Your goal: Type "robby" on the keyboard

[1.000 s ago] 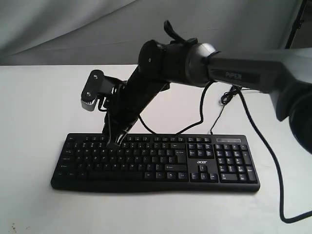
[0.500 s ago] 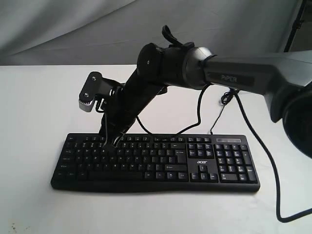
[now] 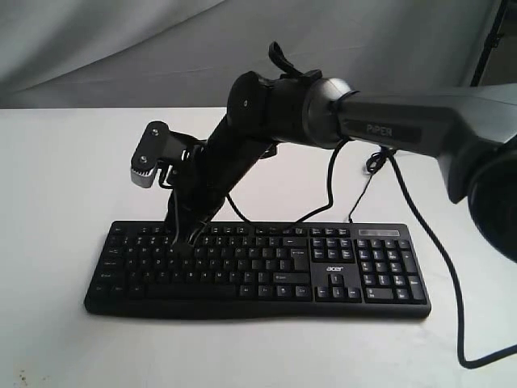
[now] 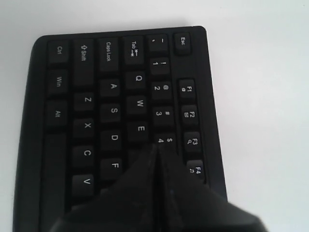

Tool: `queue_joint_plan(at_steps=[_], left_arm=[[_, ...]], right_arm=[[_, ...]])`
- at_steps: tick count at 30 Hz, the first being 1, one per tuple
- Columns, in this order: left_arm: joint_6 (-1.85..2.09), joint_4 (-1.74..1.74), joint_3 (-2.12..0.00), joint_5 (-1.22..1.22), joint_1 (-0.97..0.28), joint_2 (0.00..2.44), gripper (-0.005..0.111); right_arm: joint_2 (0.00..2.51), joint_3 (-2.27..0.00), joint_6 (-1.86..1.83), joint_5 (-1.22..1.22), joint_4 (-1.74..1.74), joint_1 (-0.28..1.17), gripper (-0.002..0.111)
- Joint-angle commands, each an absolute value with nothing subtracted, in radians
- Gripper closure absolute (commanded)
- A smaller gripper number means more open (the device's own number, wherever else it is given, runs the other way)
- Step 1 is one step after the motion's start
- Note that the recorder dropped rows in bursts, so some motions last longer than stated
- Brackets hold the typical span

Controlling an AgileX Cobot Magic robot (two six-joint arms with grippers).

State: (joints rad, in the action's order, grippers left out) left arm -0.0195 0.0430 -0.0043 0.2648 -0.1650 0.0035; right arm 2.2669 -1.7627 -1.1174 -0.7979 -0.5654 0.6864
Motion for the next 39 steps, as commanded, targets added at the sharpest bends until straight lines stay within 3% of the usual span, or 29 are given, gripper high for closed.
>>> queue_joint_plan(at_steps=[1,39], left_arm=[[-0.022,0.048,0.0,0.259,-0.171,0.0,0.107],[-0.022,0.048,0.0,0.259,-0.171,0.0,0.107]], right_arm=[[2.287,-1.77,-1.146,-0.797,-0.595,0.692,0.108],[2.323,-1.77,-1.14,-0.724,-0.575,0.73,0.108]])
